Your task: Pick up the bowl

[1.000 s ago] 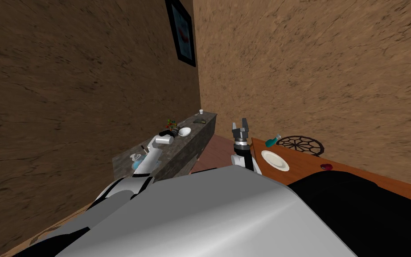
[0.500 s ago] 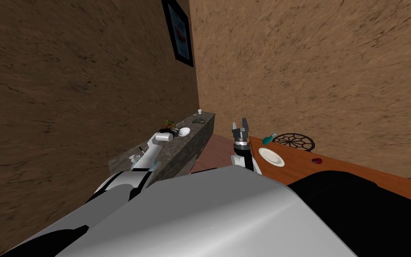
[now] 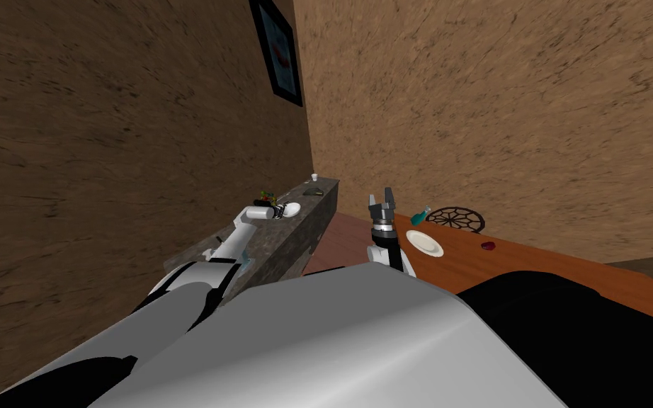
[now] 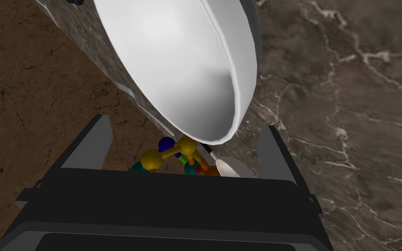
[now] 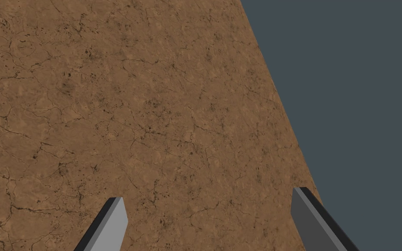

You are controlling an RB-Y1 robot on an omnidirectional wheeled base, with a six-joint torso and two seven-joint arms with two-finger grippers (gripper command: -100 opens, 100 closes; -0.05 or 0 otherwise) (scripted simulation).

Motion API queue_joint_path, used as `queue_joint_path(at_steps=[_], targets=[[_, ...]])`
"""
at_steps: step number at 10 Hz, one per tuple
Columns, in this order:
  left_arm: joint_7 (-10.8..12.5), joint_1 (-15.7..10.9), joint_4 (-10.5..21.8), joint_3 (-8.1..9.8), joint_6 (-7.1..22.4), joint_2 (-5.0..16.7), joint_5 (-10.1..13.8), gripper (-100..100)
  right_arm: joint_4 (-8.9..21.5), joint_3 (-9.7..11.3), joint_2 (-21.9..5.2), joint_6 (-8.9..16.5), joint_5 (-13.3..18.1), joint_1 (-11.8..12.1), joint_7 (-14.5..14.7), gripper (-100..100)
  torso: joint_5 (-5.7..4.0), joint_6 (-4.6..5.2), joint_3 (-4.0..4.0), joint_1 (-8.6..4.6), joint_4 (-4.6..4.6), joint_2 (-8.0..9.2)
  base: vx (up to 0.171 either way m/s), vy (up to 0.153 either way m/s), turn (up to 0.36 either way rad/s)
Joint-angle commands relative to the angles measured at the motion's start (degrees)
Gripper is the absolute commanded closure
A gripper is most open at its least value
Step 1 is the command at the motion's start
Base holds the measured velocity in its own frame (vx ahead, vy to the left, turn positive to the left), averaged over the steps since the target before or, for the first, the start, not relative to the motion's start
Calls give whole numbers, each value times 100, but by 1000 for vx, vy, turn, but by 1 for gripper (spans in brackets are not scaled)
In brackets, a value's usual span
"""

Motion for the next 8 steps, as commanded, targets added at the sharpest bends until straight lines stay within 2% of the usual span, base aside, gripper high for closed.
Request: queue_joint_path(at_steps=[1, 2, 5, 8], targets=[[-3, -221, 265, -108, 286, 97, 245, -100, 0, 0, 0, 0, 0, 0, 0, 0, 0, 0, 0, 0, 0, 0, -10, 25, -123], [-3, -221, 265, -108, 335, 97, 245, -100, 0, 0, 0, 0, 0, 0, 0, 0, 0, 1, -1, -1, 0, -1, -6, 18, -60], [-34, -580, 735, -292, 814, 300, 668, -100, 0, 0, 0, 0, 0, 0, 0, 0, -1, 1, -3, -3, -1, -6, 6, 20, -119], [-54, -737, 1065, -436, 1134, 463, 930, -100, 0, 0, 0, 0, 0, 1, 0, 0, 1, -2, -8, 3, -3, -14, 26, 29, -81]])
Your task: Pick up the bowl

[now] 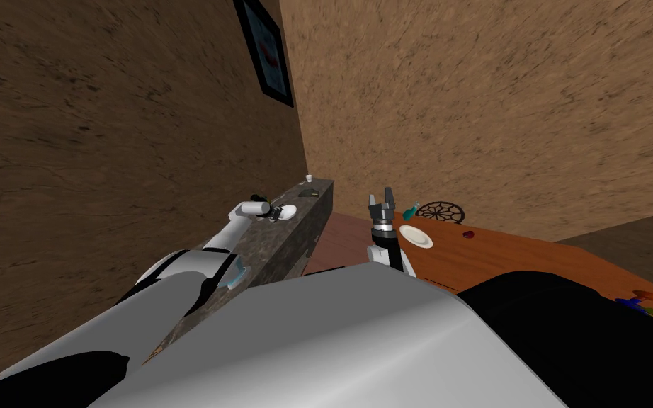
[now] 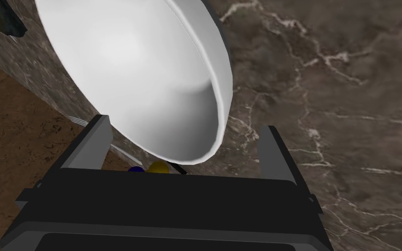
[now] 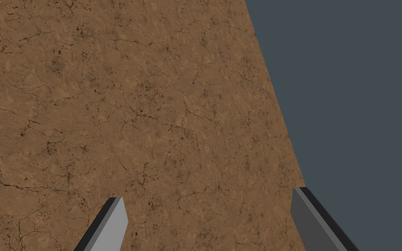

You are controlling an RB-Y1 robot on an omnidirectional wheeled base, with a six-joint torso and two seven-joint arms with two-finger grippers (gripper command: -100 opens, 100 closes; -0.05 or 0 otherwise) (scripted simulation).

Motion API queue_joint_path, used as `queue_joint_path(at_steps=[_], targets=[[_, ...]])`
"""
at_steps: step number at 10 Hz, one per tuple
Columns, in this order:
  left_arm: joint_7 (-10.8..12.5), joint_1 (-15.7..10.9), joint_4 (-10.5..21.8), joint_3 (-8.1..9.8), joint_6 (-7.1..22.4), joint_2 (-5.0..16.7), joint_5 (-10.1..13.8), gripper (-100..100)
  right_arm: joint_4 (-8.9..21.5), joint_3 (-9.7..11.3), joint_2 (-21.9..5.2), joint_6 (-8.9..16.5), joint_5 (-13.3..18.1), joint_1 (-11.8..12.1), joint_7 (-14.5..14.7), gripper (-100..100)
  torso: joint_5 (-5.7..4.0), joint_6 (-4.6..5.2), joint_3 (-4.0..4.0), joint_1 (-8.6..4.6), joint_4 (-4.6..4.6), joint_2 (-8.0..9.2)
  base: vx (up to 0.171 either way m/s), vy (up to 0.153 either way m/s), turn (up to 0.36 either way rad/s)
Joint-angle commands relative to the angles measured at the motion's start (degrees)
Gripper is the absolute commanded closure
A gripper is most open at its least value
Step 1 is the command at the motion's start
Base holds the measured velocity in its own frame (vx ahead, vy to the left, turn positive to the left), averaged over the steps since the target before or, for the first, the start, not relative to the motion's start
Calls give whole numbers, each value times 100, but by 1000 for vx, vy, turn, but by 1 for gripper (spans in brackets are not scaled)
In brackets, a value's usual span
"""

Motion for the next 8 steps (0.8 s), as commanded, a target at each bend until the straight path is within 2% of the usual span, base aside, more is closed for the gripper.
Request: queue_joint_path(at_steps=[1, 3, 4, 5, 8], targets=[[-18, -17, 211, -102, 180, 71, 131, -100, 0, 0, 0, 0, 0, 0, 0, 0, 0, 0, 0, 0, 0, 0, 28, 18, -81], [-6, 11, 170, -98, 196, 77, 128, -100, 0, 0, 0, 0, 0, 0, 0, 0, -1, 0, 0, -5, 0, 1, 15, 6, -21], [-10, 9, 186, -103, 206, 76, 132, 0, 0, 0, 0, 0, 0, 0, 0, 0, -2, -1, 3, -8, 1, 5, 0, 0, 0], [-208, 61, 296, -26, 108, 60, 164, -100, 0, 0, 0, 0, 0, 0, 0, 0, -2, 0, 5, -10, 2, 8, 34, -29, 45], [-472, 129, 444, 76, -21, 40, 207, -100, 0, 0, 1, 0, 0, 1, 0, 0, -7, 0, -5, -33, -2, -8, 50, -61, 50]])
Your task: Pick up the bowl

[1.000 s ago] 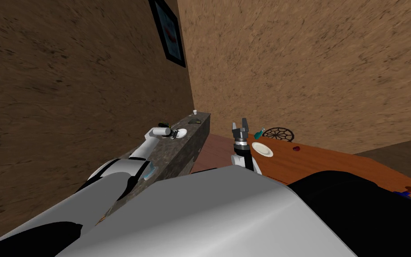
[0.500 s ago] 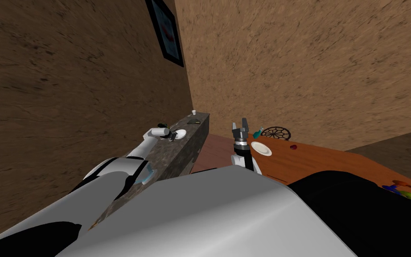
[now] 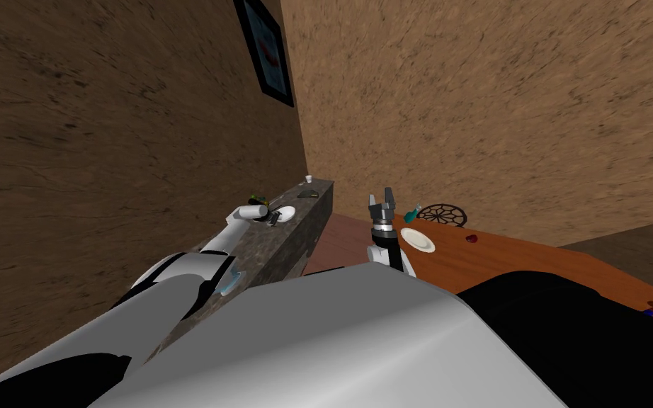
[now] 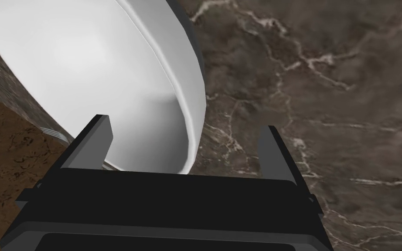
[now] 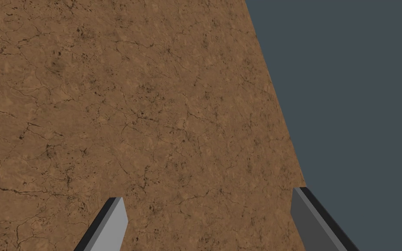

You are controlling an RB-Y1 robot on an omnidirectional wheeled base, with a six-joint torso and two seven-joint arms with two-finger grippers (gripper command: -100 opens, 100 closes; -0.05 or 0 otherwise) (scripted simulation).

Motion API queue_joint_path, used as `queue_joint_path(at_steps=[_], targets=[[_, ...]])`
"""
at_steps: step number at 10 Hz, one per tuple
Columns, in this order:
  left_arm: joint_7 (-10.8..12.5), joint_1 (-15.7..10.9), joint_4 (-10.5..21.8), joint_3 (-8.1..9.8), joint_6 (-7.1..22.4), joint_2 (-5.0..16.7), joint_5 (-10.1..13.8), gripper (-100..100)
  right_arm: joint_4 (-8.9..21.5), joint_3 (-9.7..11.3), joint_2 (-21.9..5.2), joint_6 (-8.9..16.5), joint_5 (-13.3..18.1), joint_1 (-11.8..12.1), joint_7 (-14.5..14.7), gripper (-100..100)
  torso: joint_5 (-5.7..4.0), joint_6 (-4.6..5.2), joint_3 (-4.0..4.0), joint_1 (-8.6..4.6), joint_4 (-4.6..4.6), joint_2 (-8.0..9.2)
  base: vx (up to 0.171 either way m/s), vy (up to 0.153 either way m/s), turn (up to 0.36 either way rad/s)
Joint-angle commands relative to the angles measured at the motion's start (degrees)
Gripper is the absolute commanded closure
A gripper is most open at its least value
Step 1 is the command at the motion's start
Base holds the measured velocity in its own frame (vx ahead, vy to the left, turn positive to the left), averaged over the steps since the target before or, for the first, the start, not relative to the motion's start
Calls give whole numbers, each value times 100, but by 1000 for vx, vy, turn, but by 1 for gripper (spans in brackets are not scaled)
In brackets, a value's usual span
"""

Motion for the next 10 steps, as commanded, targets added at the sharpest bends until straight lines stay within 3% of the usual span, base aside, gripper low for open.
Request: queue_joint_path(at_steps=[1, 3, 4, 8, 9, 10], targets=[[-207, 21, 147, 70, -104, -22, 34, -100, 0, 0, 0, 0, 0, 0, 0, 0, 0, 0, 0, 0, 0, 0, 47, -56, 46], [-203, 29, 139, 76, -94, -18, 37, -100, 0, 0, 0, 0, 0, 0, 0, 0, 1, 0, 2, 7, 0, 3, 27, -34, 21], [-229, 29, 152, 80, -109, -20, 39, 100, 0, 0, 0, 0, 0, -1, 0, 0, 3, 1, 5, 16, 2, 10, 0, 0, 0], [-224, 30, 153, 80, -106, -20, 39, 100, 0, 0, -1, 0, 0, -1, 0, 0, 5, 2, 11, 24, 5, 18, 0, 0, 3], [-224, 31, 153, 79, -105, -20, 39, 0, 0, 0, -1, 0, 0, -1, 0, 0, 4, 1, 12, 24, 7, 19, 0, 0, 0], [-9, -30, 36, -6, -6, -6, 2, 100, 0, 0, -1, 0, 0, -1, 0, 0, 4, 1, 13, 24, 7, 21, -44, 46, -72]])
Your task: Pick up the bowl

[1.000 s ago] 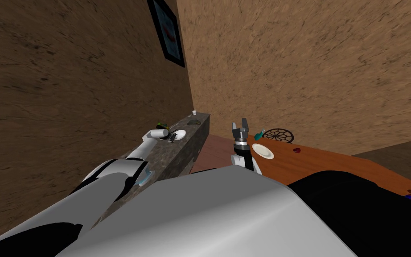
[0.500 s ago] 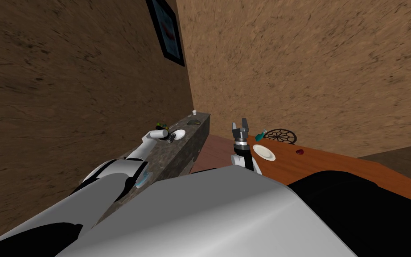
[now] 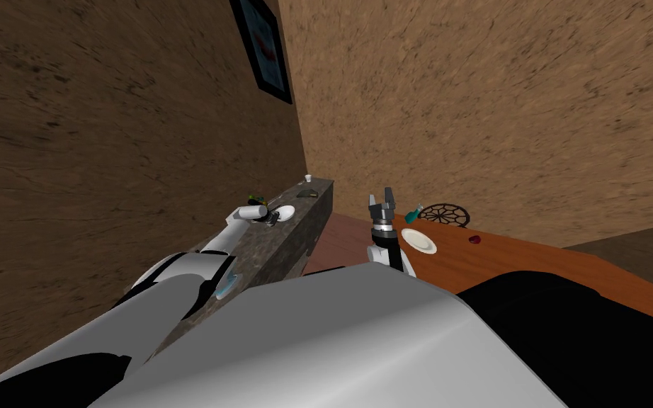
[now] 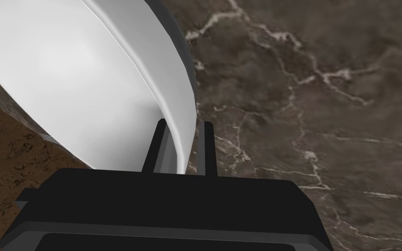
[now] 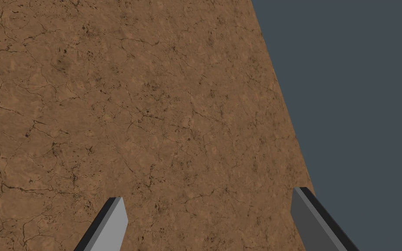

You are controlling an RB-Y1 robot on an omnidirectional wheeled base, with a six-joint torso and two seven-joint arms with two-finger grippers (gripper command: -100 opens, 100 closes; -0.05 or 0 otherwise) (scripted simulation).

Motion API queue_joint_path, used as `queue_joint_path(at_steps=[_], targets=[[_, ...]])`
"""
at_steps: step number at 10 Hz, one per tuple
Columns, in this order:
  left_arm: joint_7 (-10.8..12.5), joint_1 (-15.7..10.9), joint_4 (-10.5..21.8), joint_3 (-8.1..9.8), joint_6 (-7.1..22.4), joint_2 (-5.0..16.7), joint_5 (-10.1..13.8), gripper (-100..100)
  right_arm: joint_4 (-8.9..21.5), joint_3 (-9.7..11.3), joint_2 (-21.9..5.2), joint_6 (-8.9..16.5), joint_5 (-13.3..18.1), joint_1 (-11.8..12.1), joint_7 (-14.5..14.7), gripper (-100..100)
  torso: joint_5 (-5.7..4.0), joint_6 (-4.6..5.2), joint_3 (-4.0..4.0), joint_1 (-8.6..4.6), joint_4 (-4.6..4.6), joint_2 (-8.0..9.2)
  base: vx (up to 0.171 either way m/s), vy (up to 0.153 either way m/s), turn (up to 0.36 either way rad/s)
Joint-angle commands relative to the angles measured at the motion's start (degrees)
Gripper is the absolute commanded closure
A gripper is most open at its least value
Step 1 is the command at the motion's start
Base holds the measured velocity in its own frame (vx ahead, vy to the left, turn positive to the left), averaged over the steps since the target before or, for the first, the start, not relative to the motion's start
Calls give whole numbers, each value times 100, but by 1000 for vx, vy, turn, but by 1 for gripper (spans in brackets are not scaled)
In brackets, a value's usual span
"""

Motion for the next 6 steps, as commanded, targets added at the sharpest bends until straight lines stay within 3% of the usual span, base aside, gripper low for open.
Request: queue_joint_path(at_steps=[1, 4, 5, 6], targets=[[181, -40, -97, -62, 80, 12, -24, 100, 0, 0, 0, 0, 0, 0, 0, 0, 0, 0, 0, 0, 0, 0, -59, 80, -82], [511, -126, -283, -189, 242, 38, -78, 100, 0, 0, 0, 0, 0, 0, 0, 0, 1, -9, 11, 9, 6, 15, -53, 60, -42], [423, -99, -256, -157, 211, 43, -62, 100, 0, 0, 0, 0, 0, 0, 0, 0, -1, -7, 13, 3, 8, 18, -25, 20, -15], [450, -101, -268, -163, 227, 43, -64, 0, 0, 0, 0, 0, 0, 1, 0, 0, -3, -9, 10, -5, 7, 11, 0, 0, 0]])
